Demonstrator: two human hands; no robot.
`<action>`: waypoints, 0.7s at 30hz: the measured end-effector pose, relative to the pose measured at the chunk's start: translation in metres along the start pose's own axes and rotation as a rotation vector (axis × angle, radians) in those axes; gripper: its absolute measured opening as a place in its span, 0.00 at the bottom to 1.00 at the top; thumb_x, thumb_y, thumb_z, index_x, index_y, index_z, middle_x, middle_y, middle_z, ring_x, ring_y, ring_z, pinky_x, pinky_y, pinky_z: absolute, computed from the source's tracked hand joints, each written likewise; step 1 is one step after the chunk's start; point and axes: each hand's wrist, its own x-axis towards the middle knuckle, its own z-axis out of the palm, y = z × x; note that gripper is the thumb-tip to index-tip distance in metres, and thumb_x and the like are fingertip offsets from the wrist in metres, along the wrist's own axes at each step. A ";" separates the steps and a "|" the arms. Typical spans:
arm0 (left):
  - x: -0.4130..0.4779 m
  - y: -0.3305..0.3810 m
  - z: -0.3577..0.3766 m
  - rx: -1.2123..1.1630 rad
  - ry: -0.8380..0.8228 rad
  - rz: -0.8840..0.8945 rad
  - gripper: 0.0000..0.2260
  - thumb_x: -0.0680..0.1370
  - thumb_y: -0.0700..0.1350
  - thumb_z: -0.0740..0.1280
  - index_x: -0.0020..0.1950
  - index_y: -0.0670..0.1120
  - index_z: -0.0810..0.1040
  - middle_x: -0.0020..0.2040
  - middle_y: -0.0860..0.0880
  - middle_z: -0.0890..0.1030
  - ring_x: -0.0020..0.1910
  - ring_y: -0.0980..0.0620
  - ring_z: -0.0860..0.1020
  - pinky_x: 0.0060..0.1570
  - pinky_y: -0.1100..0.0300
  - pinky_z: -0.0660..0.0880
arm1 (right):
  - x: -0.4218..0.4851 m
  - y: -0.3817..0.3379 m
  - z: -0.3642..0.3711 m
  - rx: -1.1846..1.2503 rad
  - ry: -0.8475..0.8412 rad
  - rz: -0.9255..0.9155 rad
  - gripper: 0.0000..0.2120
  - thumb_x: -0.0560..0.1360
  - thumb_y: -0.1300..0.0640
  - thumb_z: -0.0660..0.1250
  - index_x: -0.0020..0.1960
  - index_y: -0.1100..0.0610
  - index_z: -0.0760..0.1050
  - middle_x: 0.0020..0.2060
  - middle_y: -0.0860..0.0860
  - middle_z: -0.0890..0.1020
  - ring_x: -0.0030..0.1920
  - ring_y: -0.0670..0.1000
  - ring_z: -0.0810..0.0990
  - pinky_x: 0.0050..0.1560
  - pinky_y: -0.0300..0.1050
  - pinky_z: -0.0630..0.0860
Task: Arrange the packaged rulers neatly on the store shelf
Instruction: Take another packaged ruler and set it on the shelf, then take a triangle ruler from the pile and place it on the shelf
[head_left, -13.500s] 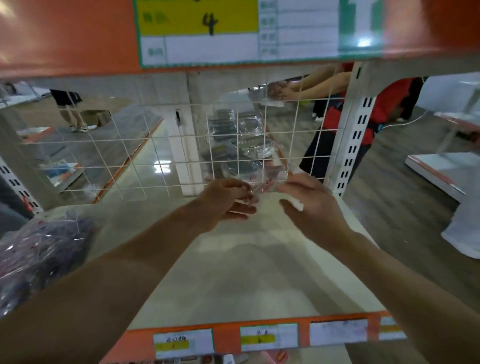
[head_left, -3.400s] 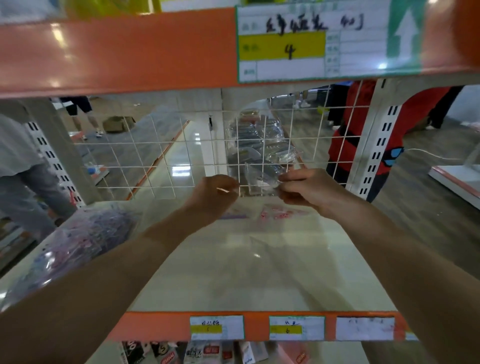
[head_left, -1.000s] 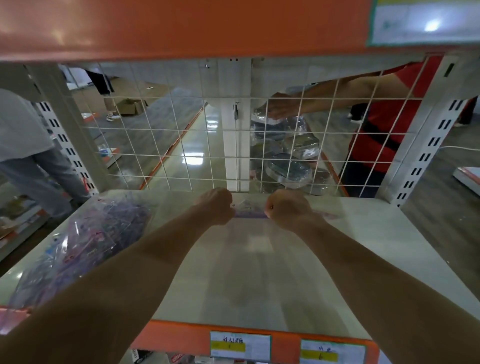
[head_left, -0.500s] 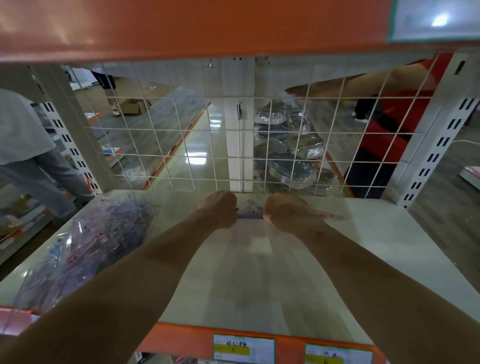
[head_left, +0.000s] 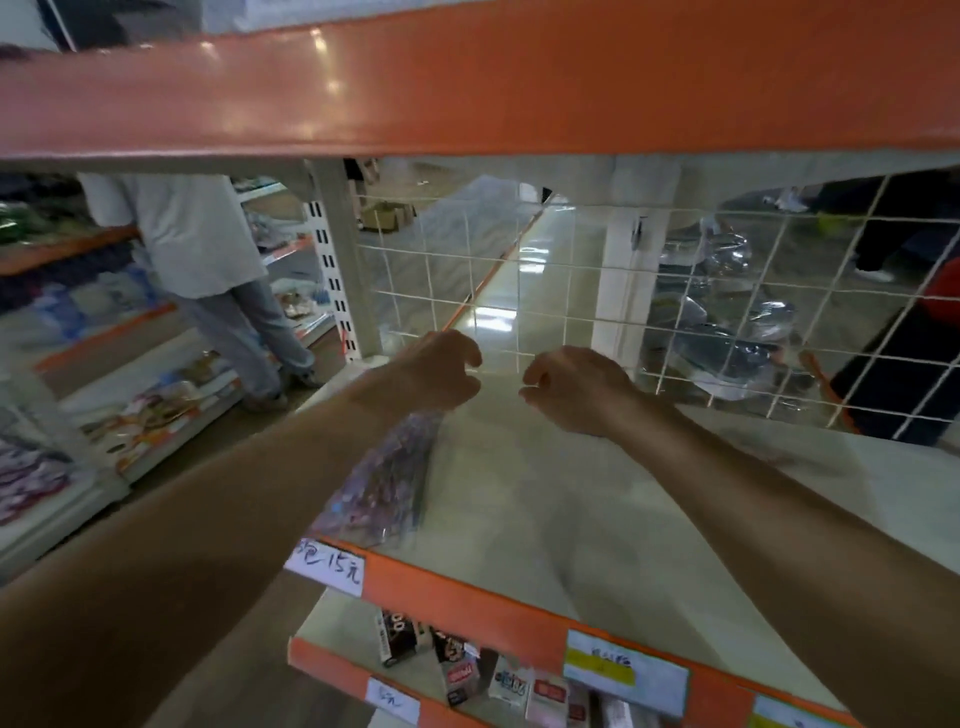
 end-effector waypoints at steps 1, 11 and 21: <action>-0.006 -0.011 -0.006 0.006 -0.006 -0.015 0.14 0.75 0.45 0.66 0.60 0.47 0.77 0.56 0.46 0.79 0.50 0.49 0.77 0.53 0.59 0.73 | 0.003 -0.011 0.003 -0.004 -0.020 -0.026 0.16 0.79 0.49 0.60 0.63 0.54 0.76 0.62 0.50 0.77 0.61 0.53 0.75 0.60 0.47 0.71; -0.063 -0.096 -0.034 0.034 -0.020 -0.198 0.15 0.78 0.47 0.65 0.63 0.44 0.77 0.60 0.47 0.78 0.58 0.51 0.76 0.54 0.66 0.67 | 0.014 -0.095 0.042 0.151 -0.134 -0.139 0.12 0.76 0.53 0.64 0.47 0.62 0.78 0.45 0.57 0.80 0.47 0.57 0.78 0.44 0.45 0.70; -0.078 -0.139 -0.027 -0.076 -0.095 -0.249 0.14 0.75 0.48 0.67 0.61 0.49 0.79 0.59 0.49 0.78 0.51 0.50 0.79 0.55 0.55 0.77 | 0.029 -0.125 0.073 0.137 -0.170 0.060 0.14 0.71 0.45 0.68 0.45 0.56 0.74 0.43 0.52 0.78 0.47 0.55 0.77 0.39 0.42 0.66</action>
